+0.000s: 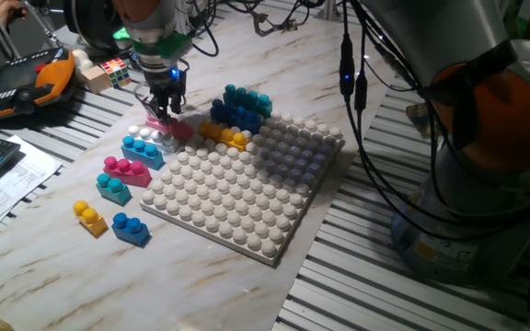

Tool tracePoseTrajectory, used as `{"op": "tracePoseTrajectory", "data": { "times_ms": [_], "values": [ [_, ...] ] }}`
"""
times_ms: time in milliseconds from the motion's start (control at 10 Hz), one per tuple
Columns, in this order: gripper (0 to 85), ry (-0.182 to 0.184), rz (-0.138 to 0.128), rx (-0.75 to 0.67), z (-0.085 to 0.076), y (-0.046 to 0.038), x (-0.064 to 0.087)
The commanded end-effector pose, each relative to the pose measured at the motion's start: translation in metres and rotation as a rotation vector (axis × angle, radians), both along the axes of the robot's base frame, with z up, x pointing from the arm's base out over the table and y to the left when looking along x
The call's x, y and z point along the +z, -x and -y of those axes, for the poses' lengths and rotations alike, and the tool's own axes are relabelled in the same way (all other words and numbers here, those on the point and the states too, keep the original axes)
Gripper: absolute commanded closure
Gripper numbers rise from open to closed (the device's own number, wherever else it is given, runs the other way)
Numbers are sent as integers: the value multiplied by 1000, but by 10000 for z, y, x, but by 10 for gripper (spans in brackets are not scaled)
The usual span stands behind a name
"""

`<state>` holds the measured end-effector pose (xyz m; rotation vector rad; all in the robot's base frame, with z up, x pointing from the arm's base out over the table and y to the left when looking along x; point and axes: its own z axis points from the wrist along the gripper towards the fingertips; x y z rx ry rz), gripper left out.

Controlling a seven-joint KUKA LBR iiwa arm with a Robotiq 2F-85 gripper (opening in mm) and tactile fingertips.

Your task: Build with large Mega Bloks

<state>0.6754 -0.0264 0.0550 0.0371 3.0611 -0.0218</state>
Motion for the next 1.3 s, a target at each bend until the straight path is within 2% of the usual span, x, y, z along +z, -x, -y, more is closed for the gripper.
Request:
{"op": "tracePoseTrajectory", "data": {
  "times_ms": [0,300,500,700,900,1100,1200],
  "values": [
    [430,1,2,12,4,-1,-29],
    [430,-23,5,25,-11,-3,-142],
    [447,-30,6,25,-17,-3,-162],
    [723,-32,9,38,-17,-2,-163],
    [840,-36,14,48,-18,4,-141],
    [840,-24,20,36,-33,29,12],
    [840,-27,12,25,-53,47,130]
  ]
}}
